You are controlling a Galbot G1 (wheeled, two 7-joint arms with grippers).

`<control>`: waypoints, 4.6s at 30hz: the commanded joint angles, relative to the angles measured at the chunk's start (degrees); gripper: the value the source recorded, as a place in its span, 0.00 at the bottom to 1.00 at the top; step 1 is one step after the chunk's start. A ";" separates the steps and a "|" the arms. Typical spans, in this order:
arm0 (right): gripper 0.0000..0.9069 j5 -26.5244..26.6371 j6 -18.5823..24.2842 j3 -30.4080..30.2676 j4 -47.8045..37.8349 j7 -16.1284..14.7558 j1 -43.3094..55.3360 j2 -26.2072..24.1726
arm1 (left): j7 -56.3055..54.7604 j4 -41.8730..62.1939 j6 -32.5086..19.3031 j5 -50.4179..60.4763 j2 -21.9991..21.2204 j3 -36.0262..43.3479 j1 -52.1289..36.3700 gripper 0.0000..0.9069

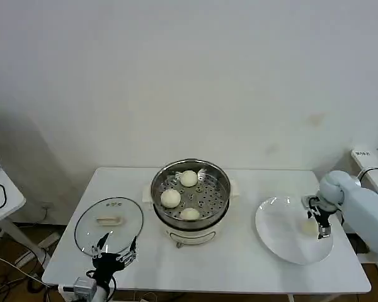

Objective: Take steamed baozi put them in steamer then cover it.

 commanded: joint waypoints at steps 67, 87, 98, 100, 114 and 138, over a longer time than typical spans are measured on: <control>0.59 43.95 -20.05 -26.21 9.63 6.82 33.56 24.90 | -0.04 -3.62 0.47 -3.50 -0.31 -3.39 -1.54 1.00; 0.59 41.16 -21.21 -34.63 7.69 6.86 33.19 24.11 | 0.41 -5.75 1.21 -5.33 0.28 -3.69 -2.37 1.00; 0.59 39.48 -20.69 -34.88 6.57 6.63 33.00 23.57 | 0.50 -5.07 1.28 -5.27 0.32 -3.76 -3.15 1.00; 0.59 39.19 -20.66 -34.89 5.96 6.64 32.61 23.82 | 0.51 -4.90 1.31 -5.27 0.36 -3.74 -3.09 1.00; 1.00 41.41 -21.33 -35.03 7.12 6.56 34.07 23.05 | 0.83 -3.48 1.51 -4.83 0.53 -2.69 -4.41 1.00; 1.00 67.41 -18.74 0.18 39.93 27.34 26.49 -20.20 | 0.40 -2.90 2.21 -6.77 1.26 0.21 -5.64 1.00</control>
